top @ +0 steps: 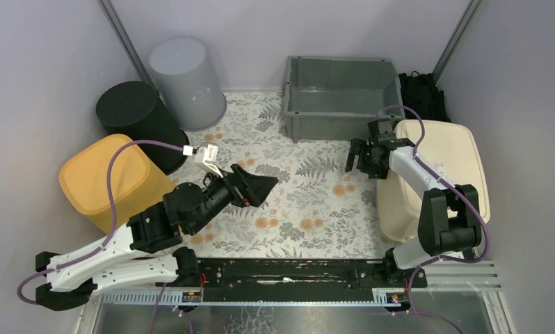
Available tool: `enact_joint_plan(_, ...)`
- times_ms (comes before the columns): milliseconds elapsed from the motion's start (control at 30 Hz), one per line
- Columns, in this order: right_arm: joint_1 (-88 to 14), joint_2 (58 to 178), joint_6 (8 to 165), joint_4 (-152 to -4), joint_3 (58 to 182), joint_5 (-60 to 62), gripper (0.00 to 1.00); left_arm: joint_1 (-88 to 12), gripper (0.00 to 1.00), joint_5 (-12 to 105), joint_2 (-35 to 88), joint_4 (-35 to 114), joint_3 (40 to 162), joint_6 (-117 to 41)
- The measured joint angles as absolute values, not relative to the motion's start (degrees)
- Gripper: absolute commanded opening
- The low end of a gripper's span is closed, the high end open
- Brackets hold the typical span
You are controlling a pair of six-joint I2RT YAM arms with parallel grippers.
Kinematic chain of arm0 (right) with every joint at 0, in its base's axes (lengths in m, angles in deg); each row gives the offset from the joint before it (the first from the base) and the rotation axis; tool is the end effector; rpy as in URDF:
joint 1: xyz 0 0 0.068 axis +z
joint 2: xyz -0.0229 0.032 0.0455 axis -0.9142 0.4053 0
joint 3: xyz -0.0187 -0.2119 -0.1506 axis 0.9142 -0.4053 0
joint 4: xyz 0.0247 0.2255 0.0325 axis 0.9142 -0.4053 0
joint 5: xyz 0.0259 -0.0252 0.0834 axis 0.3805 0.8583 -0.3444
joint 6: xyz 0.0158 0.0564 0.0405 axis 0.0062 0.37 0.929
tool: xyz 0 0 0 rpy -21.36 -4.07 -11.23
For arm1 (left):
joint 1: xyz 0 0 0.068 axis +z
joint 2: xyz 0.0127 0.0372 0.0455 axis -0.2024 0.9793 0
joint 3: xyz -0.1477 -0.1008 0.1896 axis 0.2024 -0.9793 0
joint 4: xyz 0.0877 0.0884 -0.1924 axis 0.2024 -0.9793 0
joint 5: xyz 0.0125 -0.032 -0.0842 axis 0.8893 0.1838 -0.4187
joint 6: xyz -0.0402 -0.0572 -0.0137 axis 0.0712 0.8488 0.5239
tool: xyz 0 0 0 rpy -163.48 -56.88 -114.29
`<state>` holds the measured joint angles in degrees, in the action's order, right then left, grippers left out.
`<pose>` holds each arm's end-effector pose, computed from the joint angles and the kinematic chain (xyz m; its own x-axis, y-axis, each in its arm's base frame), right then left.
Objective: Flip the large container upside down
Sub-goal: Move the container to the corner of the board.
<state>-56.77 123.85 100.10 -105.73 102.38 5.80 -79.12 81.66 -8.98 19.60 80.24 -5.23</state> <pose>0.2873 0.0497 0.2041 -0.8428 0.2168 -0.4926 0.1181 0.9675 0.2237 0.0807 -0.1254 0.3631 -0.4871 -0.4663 -0.7385 0.4339 0.6046 -0.6680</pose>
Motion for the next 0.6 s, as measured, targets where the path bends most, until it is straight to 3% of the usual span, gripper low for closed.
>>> enact_joint_plan(433,-58.84,121.03,97.54,-108.77,102.38,5.47,0.88,-79.12,1.0,81.66,-9.13,19.31,80.26,-5.23)
enact_joint_plan(600,-58.97,114.14,99.07,-108.02,102.38,-1.81,0.9,-79.12,1.0,81.49,-9.13,16.14,80.31,-5.1)
